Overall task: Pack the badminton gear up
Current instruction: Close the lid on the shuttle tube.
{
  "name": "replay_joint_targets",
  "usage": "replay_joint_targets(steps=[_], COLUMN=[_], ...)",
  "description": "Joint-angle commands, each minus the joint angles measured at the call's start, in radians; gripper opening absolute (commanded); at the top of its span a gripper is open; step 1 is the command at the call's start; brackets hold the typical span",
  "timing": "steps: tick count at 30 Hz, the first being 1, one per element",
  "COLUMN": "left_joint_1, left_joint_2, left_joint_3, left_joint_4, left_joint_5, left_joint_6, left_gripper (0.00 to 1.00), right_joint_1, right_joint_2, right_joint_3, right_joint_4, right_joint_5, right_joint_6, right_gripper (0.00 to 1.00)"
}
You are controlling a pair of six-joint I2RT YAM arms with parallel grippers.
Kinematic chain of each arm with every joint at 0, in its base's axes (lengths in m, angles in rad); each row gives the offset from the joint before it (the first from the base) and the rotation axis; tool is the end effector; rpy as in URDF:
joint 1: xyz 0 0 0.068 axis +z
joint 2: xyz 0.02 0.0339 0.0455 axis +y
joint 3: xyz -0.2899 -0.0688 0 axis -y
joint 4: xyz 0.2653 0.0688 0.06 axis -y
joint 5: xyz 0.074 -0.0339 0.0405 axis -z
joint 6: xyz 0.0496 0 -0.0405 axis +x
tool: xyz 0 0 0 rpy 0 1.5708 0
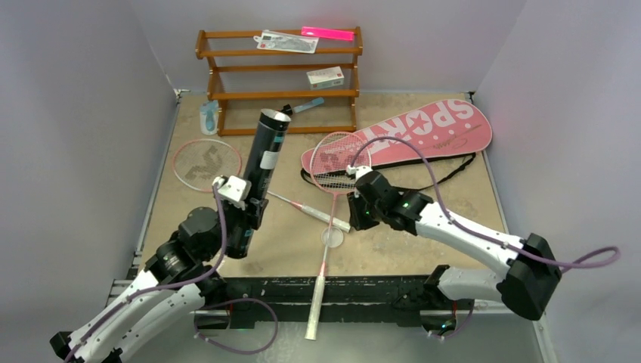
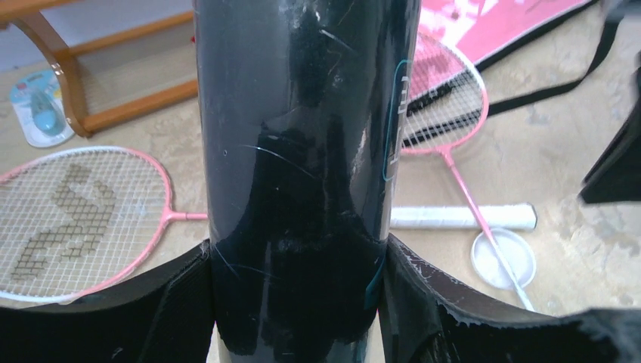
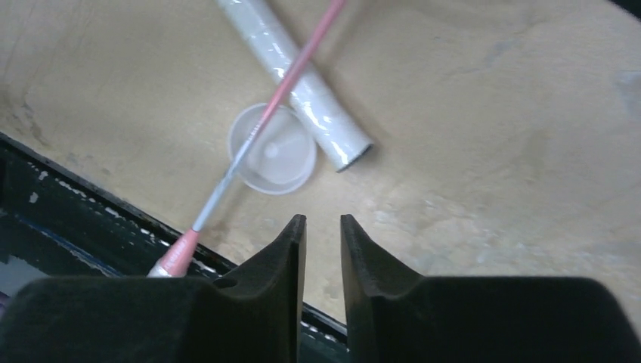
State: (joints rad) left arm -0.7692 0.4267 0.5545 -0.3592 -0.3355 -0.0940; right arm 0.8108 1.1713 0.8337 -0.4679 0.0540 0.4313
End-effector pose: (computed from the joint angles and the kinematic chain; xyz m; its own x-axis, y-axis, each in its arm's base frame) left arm 0.1042 -0.0781 0.2991 -0.2041 0.0742 -0.9761 0.4092 0.9123 -0.0162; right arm 0.1831 0.1888 0.2602 -0.7431 -0.1760 -0.6456 -0.4264 0.8681 0.2542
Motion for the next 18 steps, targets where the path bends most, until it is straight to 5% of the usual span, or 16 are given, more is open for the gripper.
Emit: replay_joint_targets(steps=[1,18], left_joint_1=[0.006,0.007], left_joint_2=[-0.075,-0.13], left_joint_3=[0.017,-0.041], left_joint_4=[0.127,0.335], left_joint_5=[-0.025,0.007], left_joint_6=[0.0,-0.121], left_gripper=[0.0,0.03], right_joint_1=[0.073,0.127], right_joint_2=[0.088,0.339], right_joint_3=[0.018,0.044], right_joint_4=[0.119,0.194], right_joint_5=[0.047,0.105], right_joint_6=[0.083,0.159], right_gripper=[0.2,0.2])
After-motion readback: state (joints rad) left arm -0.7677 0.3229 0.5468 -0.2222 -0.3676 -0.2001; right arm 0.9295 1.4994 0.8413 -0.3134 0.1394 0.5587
